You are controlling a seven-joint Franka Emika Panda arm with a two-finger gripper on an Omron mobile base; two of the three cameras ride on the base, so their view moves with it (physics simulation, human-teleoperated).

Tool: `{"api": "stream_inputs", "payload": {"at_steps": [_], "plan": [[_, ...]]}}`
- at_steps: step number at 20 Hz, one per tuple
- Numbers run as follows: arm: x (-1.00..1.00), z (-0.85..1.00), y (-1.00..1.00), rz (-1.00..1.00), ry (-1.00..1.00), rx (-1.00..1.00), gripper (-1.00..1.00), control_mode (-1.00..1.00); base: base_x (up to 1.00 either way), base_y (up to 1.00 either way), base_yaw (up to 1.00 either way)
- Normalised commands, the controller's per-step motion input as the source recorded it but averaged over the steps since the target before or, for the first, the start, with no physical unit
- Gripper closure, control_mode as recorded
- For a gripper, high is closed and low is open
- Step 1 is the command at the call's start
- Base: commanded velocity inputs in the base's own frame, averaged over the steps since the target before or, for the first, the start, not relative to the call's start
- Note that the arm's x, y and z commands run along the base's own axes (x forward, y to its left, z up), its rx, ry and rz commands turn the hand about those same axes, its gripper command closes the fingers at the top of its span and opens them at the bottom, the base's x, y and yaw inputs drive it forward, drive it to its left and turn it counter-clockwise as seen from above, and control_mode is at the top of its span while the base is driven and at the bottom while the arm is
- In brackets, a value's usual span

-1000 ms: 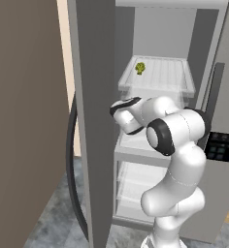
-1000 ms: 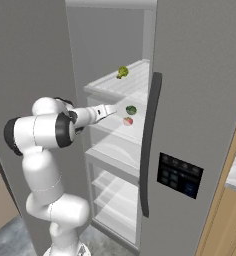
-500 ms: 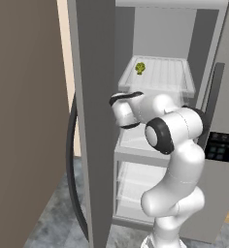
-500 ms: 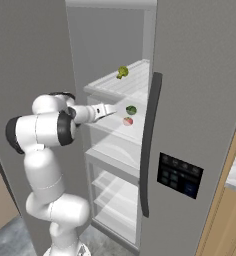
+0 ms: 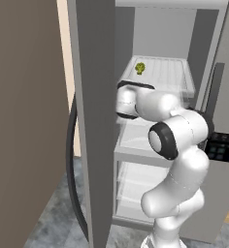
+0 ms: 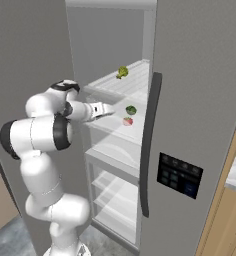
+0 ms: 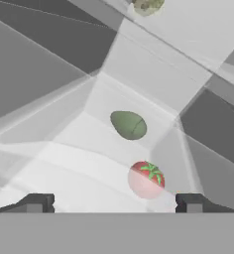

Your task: Place the avocado and tomato inside the fridge drawer. Close the drawer after placing the vegetables.

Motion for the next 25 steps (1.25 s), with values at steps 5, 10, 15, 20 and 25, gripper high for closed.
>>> {"api": "stream_inputs", "payload": {"at_steps": [5, 10, 15, 20, 25], "plan": [[-0.88, 0.06, 0.0, 0.0, -0.04, 0.04, -1.0, -1.0, 0.0, 0.0, 0.0], [-0.99, 0.08, 0.0, 0.0, -0.08, 0.03, -1.0, -1.0, 0.0, 0.0, 0.0], [-1.0, 0.23, 0.01, 0.0, -0.06, 0.05, -1.0, -1.0, 0.0, 0.0, 0.0], [-0.96, 0.43, 0.16, 0.0, 0.0, 0.06, -1.0, -1.0, 0.0, 0.0, 0.0], [-0.87, 0.6, 0.24, 0.0, 0.0, 0.07, -1.0, -1.0, 0.0, 0.0, 0.0]]}}
